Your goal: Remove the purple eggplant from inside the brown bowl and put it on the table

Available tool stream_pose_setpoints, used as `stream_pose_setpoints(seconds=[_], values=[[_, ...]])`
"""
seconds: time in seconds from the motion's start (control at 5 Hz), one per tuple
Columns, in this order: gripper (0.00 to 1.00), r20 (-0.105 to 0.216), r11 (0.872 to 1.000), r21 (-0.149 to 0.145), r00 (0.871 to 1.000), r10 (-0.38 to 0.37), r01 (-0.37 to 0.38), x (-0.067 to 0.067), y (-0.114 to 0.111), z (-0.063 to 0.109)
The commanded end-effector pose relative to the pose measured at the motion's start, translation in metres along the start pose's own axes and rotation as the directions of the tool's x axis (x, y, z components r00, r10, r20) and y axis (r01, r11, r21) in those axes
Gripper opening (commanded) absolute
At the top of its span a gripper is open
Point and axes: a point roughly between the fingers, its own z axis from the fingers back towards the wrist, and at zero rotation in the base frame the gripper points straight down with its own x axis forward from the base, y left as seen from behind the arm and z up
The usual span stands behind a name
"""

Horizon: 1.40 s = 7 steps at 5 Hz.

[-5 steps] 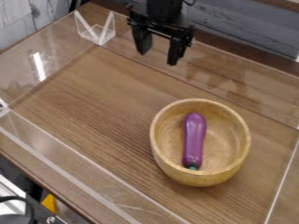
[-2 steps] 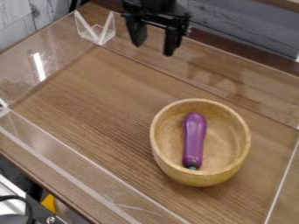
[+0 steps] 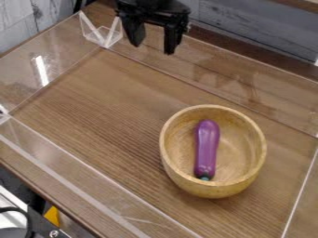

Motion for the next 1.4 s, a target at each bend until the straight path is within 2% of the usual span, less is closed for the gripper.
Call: stream_pose_setpoints(seconds=[0.0,0.4,0.8,1.2], values=[[1.00,0.059,0.999,0.007,0.997,0.048,-0.048,0.002,-0.008,0.022],[1.00,0.038,1.000,-0.010,0.999,-0.017,0.018,-0.002,-0.014,0.028],[1.00,0.018,1.000,-0.012,1.000,-0.009,0.009,-0.007,-0.018,0.026],[1.00,0.012,0.992,0.013,0.992,0.128,-0.128,-0.008,-0.019,0.003]])
